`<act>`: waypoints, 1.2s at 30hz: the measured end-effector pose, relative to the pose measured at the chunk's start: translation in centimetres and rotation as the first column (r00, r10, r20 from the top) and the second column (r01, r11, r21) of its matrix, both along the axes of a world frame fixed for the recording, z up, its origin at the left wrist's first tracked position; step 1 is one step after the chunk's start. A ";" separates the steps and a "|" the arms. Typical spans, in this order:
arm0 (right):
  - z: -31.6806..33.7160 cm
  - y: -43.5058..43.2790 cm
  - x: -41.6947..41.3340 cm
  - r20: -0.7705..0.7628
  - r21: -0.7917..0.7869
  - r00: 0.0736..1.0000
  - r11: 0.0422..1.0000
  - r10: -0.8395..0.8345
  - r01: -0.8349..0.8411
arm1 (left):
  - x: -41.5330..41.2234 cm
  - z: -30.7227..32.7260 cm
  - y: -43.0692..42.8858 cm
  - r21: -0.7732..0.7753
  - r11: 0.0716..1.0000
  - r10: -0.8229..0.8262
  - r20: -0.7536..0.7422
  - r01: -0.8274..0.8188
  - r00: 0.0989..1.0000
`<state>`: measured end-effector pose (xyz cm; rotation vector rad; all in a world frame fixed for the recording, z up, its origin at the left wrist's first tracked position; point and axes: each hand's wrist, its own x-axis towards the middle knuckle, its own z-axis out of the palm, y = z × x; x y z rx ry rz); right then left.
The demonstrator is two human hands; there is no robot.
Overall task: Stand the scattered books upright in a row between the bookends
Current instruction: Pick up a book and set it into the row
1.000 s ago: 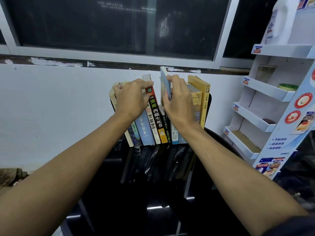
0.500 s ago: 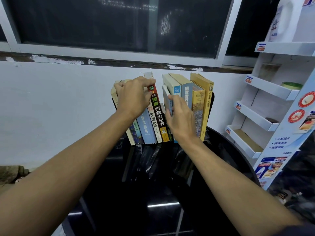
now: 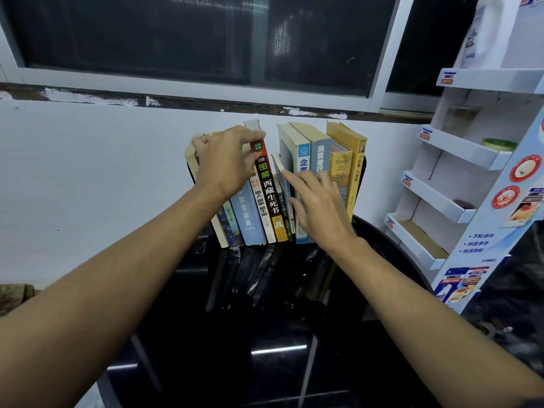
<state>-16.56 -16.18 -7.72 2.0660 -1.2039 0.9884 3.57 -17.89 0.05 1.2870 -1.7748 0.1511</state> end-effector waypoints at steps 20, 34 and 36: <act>-0.6 -0.8 0.1 0.013 -0.079 0.988 0.985 -0.152 0.152 | -0.7 0.2 -0.8 -0.029 0.997 -0.066 -0.033 0.065 0.997; -0.5 -1.4 0.1 -0.045 -0.107 0.964 0.960 -0.263 0.257 | -2.2 0.5 -1.2 -0.065 0.995 -0.082 -0.016 0.081 0.997; -0.6 -1.5 0.3 -0.044 -0.086 0.959 0.957 -0.281 0.277 | -2.0 0.4 -1.3 -0.069 0.993 -0.094 -0.020 0.092 0.995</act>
